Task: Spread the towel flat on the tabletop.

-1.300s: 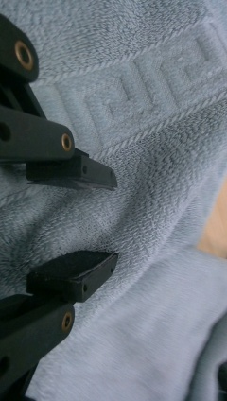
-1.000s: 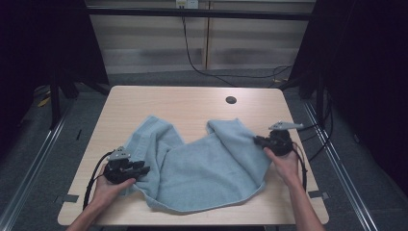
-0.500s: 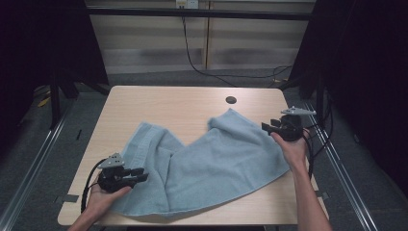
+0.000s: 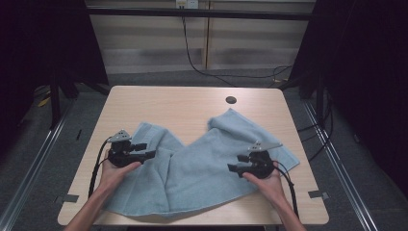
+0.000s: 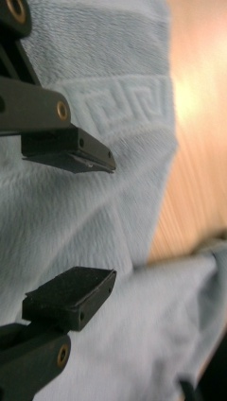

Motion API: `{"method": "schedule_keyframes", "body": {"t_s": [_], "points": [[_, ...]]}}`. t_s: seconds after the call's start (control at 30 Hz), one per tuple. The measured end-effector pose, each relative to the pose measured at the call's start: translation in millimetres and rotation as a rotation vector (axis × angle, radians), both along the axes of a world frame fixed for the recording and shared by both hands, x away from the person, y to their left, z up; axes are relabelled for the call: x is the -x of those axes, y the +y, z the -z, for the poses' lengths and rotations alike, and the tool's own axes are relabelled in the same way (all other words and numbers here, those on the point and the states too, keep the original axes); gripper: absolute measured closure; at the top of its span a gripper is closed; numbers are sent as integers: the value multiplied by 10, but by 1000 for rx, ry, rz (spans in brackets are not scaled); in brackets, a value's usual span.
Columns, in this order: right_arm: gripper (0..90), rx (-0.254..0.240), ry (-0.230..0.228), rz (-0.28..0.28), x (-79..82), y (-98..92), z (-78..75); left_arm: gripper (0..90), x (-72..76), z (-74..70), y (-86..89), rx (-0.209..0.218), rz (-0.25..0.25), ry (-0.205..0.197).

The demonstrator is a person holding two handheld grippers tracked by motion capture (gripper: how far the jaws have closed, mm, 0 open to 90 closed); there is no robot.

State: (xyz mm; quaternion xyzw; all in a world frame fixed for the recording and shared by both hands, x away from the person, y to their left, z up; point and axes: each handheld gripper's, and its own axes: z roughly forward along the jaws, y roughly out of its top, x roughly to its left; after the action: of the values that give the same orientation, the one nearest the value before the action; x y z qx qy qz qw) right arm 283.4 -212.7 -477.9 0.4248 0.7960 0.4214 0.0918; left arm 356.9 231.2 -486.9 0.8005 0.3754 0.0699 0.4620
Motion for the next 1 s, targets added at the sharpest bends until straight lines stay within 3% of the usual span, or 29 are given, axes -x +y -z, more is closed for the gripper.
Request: {"method": "schedule_keyframes", "body": {"t_s": [0.07,0.13,0.2,0.27,0.4,0.43,0.53,0.57,0.6,0.7,0.77,0.93,1.0], "points": [[395,53,18,-28,104,99,89,409,-2,78,-50,-69,23,14],[392,73,27,-47,199,149,151,583,22,119,-81,-134,45,13],[388,101,13,-36,274,162,167,726,42,148,-90,-171,53,3],[389,133,15,-20,294,151,201,797,57,146,-80,-176,58,-1],[468,208,-41,-22,256,159,226,814,110,156,-31,-142,67,23],[489,202,-39,-14,226,157,229,814,136,158,-16,-133,75,28],[780,192,-44,-3,46,118,230,809,237,151,21,-123,106,14],[780,192,-44,-3,46,118,230,809,268,151,27,-101,115,25],[820,177,-27,-1,-82,79,232,809,338,141,20,-89,130,37],[826,192,-34,18,-206,76,233,814,415,132,5,-60,139,61],[832,196,-32,47,-344,65,236,817,518,121,-24,-57,165,56],[839,178,-14,126,-747,16,251,815,694,124,-121,-2,214,102],[839,189,-6,161,-919,12,247,812,733,112,-160,2,235,108]]}}
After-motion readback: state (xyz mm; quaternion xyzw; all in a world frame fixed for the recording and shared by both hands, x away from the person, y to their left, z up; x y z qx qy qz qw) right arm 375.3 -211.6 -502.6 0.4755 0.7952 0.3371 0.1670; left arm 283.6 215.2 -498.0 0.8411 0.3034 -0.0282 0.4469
